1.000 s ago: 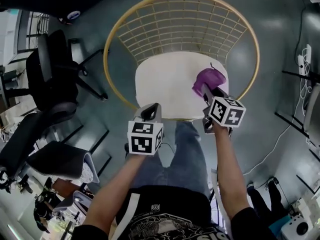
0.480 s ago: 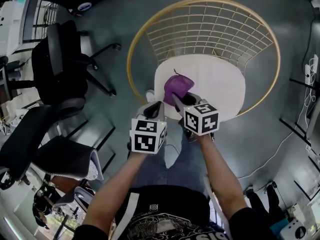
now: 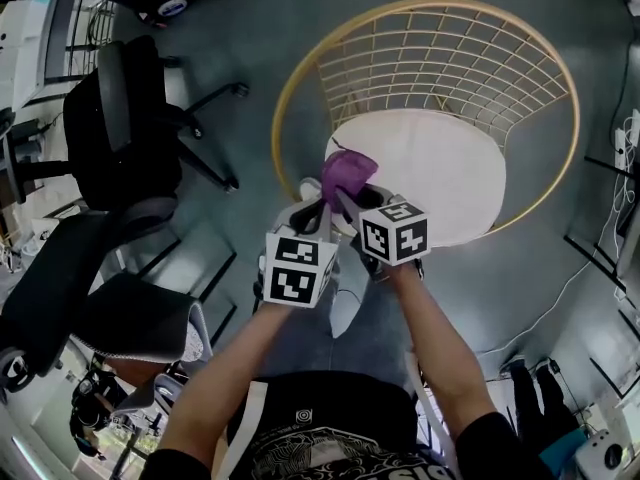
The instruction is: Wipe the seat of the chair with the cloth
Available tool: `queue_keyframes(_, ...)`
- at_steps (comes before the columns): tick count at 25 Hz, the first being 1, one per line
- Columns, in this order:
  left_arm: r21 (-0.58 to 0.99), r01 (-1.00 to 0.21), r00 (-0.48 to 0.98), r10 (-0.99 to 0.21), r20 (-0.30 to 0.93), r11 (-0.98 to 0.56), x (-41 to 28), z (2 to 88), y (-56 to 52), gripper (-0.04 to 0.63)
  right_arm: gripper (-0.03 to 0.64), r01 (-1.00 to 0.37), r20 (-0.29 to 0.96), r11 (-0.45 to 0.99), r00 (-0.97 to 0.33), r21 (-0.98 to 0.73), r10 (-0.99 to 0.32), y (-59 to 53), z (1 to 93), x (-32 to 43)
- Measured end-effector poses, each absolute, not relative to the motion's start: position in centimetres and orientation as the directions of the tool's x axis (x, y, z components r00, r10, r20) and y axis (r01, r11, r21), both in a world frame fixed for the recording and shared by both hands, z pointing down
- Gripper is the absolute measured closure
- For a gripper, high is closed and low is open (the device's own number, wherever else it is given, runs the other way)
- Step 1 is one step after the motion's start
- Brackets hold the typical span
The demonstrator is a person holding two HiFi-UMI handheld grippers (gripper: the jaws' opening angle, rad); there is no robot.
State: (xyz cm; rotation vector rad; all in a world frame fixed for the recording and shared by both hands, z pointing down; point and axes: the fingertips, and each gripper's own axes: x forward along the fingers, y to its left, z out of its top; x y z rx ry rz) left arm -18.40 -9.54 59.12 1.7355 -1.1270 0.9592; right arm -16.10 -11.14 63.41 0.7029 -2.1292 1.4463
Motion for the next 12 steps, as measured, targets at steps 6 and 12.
queue_keyframes(6, 0.260, -0.936, 0.323, -0.287, 0.902, -0.237, -16.4, 59.6, -9.0, 0.594, 0.555, -0.687, 0.666, 0.277, -0.724, -0.672, -0.180, -11.0, 64.4, -13.1)
queue_keyframes(12, 0.277, -0.926, 0.344, -0.271, 0.899, -0.258, -13.5, 60.0, -8.3, 0.594, 0.555, -0.739, 0.709, 0.197, -0.674, -0.645, -0.207, -10.7, 66.0, -8.5)
